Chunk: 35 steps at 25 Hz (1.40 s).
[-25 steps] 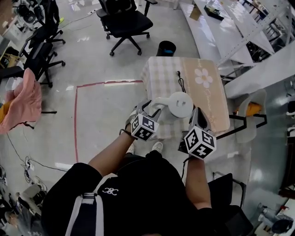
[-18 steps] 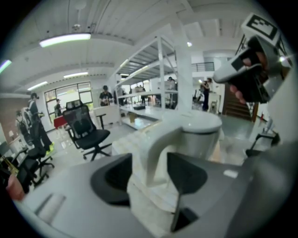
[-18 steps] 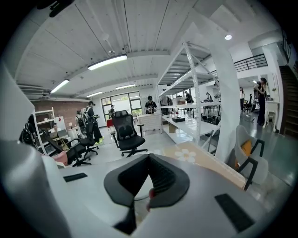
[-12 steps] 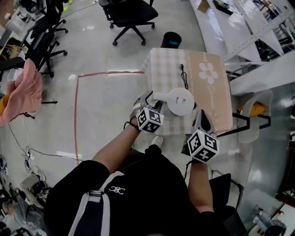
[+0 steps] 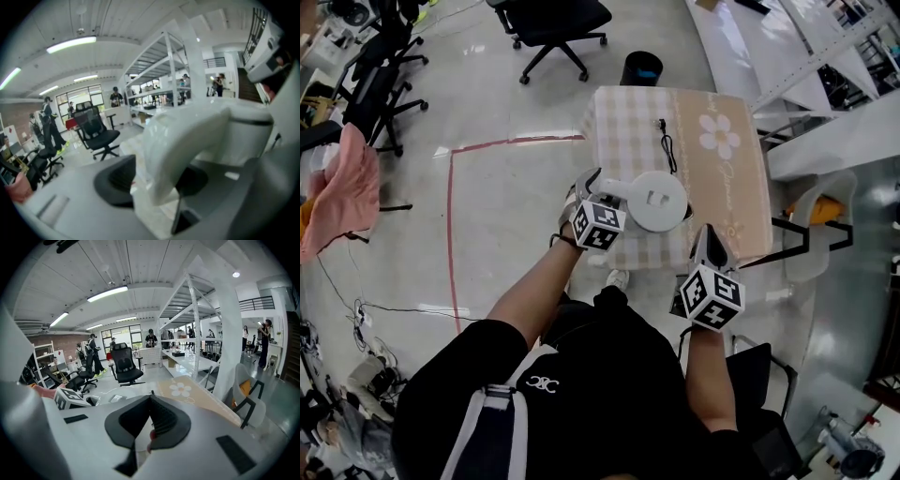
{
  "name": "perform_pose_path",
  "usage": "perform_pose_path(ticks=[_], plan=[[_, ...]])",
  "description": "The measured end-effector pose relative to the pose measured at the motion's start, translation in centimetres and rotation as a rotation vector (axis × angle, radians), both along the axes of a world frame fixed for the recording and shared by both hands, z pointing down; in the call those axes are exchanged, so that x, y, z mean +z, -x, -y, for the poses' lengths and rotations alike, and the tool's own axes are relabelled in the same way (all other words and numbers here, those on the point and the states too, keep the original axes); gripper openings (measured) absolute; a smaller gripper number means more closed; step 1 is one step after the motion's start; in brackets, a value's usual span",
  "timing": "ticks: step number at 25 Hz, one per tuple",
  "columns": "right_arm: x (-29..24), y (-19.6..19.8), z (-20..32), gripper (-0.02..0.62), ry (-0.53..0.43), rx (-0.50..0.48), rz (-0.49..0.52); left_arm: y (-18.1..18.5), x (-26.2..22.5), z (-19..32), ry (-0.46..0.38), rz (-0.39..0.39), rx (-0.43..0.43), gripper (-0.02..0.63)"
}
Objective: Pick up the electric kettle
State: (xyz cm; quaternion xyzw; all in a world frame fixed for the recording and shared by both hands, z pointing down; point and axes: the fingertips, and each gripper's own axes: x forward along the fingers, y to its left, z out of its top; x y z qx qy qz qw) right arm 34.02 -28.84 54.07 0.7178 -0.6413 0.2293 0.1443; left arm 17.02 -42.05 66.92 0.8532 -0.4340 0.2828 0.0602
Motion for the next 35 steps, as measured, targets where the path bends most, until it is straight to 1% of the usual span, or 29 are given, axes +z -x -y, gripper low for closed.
perform_pose_path(ticks=[3,6,12,18,23,28,31,35], plan=[[0.5,-0.3,0.2,-0.008,0.011,0.000,0.000,-0.4,0.5,0.5,0.008,-0.006,0.000,0.182],[0.9,-0.5,0.3,-0.008,0.019,-0.001,0.002,-1.0,0.5,0.7,0.005,-0.039,0.005,0.114],[0.7,-0.7,0.4,-0.008,0.020,-0.002,-0.014,-1.0,0.3,0.7,0.001,-0.077,-0.011,0.110],[0.2,-1.7,0.6,-0.008,-0.002,0.043,0.008,-1.9,-0.4,1.7,0.007,-0.105,-0.044,0.115],[-0.1,-2.0,-0.1,-0.008,-0.022,0.052,0.029,-1.9,-1.3,2.0,0.012,-0.119,-0.056,0.117],[-0.2,-2.4,-0.3,-0.008,-0.038,0.071,0.046,-2.7,-4.1,2.2,-0.021,-0.151,-0.011,0.120],[-0.9,-2.4,-0.2,-0.008,-0.063,0.072,0.047,-2.6,-5.8,2.5,-0.028,-0.154,-0.030,0.120],[-3.0,-2.0,0.2,-0.008,-0.128,0.051,0.037,-1.8,-8.6,3.0,-0.040,-0.144,-0.064,0.120]])
